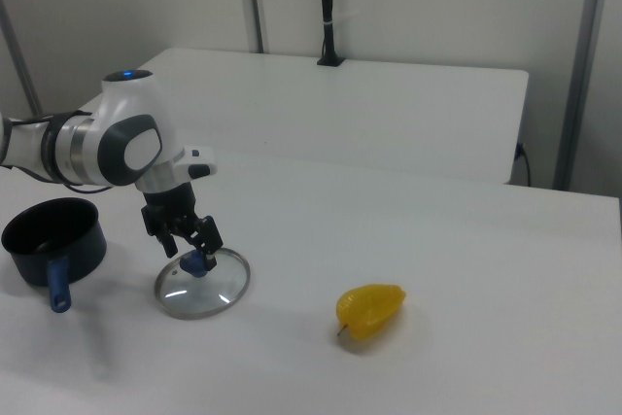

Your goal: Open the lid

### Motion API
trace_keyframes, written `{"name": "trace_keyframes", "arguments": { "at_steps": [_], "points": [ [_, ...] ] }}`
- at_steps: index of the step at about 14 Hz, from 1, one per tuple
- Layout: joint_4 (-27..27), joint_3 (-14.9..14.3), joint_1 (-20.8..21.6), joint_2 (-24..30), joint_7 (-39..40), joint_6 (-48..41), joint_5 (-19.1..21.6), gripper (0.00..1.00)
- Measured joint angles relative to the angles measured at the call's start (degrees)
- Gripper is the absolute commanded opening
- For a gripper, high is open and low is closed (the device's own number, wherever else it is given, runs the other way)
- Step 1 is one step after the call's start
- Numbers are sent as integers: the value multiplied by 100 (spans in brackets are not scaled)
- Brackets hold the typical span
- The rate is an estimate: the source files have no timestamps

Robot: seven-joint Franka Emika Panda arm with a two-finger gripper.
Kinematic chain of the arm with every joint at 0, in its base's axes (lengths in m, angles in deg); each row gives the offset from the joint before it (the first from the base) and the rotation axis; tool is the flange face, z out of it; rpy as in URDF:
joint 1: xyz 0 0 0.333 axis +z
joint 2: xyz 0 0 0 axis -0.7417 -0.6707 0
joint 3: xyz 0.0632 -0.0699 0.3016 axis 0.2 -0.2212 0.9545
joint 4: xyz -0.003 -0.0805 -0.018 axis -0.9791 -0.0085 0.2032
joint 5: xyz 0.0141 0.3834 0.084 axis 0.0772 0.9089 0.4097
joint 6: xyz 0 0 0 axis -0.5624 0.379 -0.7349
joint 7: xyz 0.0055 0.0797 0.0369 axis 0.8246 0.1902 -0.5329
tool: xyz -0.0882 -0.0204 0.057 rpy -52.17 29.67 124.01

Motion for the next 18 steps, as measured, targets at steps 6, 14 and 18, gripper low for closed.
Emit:
{"name": "trace_keyframes", "arguments": {
  "at_steps": [6, 14, 18],
  "points": [
    [1003, 97, 203, 183, 0, -1139, 0, 100],
    [1806, -29, 1168, 1683, 91, -3453, 583, 100],
    [1769, -775, 1214, 2045, 438, -3835, 950, 100]
  ]
}}
